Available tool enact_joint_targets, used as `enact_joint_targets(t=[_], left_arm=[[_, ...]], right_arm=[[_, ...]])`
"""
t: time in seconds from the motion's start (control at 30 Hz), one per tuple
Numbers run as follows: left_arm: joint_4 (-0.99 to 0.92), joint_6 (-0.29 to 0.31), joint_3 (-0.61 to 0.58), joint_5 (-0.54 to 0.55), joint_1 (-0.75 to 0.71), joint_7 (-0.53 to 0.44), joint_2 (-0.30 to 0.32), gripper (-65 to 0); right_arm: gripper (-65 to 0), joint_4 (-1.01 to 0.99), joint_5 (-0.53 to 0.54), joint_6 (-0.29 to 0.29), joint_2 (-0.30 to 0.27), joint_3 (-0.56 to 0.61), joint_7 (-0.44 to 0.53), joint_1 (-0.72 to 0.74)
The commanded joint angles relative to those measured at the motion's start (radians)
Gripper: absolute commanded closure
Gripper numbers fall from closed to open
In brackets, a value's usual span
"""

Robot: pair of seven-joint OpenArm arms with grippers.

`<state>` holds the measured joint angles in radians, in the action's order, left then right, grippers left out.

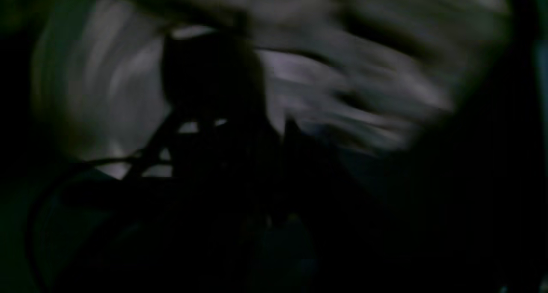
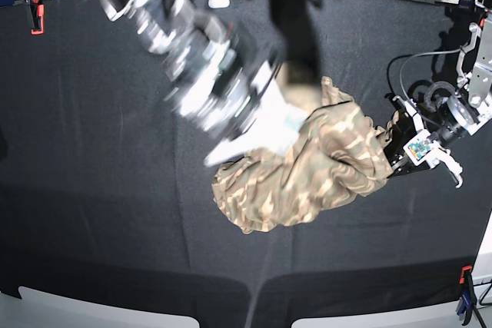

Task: Layout the t-shirt on the table in an organized manner, then fold the t-shirt properly
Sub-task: 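Lift the t-shirt and pull the grippers apart to spread it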

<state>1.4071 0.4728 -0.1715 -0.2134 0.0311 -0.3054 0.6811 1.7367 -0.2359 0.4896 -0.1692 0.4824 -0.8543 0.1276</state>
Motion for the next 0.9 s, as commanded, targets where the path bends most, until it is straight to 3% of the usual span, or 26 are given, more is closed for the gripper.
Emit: enact_joint_targets(t=[0.0,0.2,0.63,0.87], left_arm=[[0.013,-0.015,0.008,0.017,0.019,-0.024,0.018,0.0],[0.013,-0.016,0.008,0.031,0.020,-0.045,0.018,0.0],[0.013,-0.015,0.008,0.247,0.079,-0.042,0.018,0.0],[0.013,-0.016,0.008,0.248,0.132,0.121,0.017,0.0]], right_arm=[[0.0,0.022,0.014,-0.014,-0.012,-0.047,0.022,0.042],[0.0,0.021,0.170,-0.013,-0.065,-0.276,0.028,0.171],[0.0,-0.071,0.192,-0.035,-0.130,-0.533,0.087,0.426],[0.0,-0.280,0.251,-0.034,-0.130,-0.585,0.087,0.524]])
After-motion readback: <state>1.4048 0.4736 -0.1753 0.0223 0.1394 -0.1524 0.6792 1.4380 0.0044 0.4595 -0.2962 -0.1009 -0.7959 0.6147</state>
